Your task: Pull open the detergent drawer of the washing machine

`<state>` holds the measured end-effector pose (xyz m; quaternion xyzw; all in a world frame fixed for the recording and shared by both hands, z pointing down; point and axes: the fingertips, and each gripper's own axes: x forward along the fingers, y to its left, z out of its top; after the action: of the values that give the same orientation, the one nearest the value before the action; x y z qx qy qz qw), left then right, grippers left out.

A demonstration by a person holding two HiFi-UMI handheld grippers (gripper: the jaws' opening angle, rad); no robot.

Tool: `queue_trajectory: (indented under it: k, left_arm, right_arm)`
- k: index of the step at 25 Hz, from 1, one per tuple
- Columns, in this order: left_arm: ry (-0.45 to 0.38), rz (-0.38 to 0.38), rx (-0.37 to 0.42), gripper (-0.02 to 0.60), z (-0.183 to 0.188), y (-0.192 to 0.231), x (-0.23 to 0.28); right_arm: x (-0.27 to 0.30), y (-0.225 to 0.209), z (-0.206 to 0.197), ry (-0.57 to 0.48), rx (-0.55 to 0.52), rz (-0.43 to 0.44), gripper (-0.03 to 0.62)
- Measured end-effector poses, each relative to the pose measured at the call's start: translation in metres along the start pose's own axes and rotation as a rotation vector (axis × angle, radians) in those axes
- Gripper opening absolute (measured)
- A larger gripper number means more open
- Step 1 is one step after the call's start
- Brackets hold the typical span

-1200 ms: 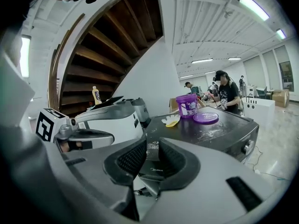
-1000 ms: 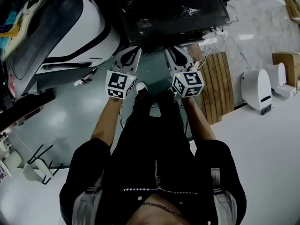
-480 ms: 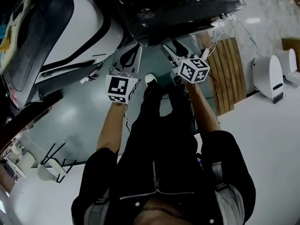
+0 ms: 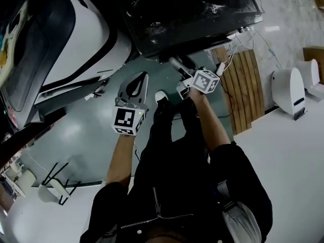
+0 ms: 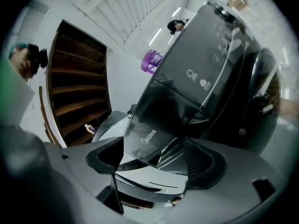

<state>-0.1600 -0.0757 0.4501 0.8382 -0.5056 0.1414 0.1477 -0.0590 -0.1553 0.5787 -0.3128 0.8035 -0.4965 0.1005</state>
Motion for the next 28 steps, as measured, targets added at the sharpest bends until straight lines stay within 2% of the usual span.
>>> queue_trajectory:
  k: [3, 5, 11, 15, 17, 23, 28]
  left_arm:
    - [0.025, 0.018, -0.017, 0.017, -0.014, 0.004, -0.007]
    - [0.049, 0.022, -0.025, 0.018, -0.026, 0.004, -0.012]
    - [0.076, 0.027, -0.030, 0.017, -0.038, 0.009, -0.014]
    - [0.085, 0.035, -0.034, 0.018, -0.043, 0.011, -0.021]
    - [0.086, 0.040, -0.032, 0.017, -0.044, 0.010, -0.022]
    - [0.108, 0.041, -0.039, 0.018, -0.056, 0.017, -0.030]
    - [0.119, 0.046, -0.039, 0.018, -0.057, 0.016, -0.032]
  right_arm:
    - [0.005, -0.004, 0.012, -0.075, 0.117, 0.137, 0.405]
    - [0.001, -0.010, 0.013, -0.116, 0.186, 0.193, 0.408]
    - [0.001, -0.018, 0.029, -0.178, 0.239, 0.305, 0.412]
    - [0.010, -0.019, 0.038, -0.233, 0.296, 0.344, 0.410]
    - [0.013, -0.022, 0.046, -0.273, 0.335, 0.368, 0.453]
    - [0.017, -0.023, 0.049, -0.345, 0.461, 0.448, 0.368]
    - [0.019, -0.029, 0.046, -0.370, 0.511, 0.446, 0.364]
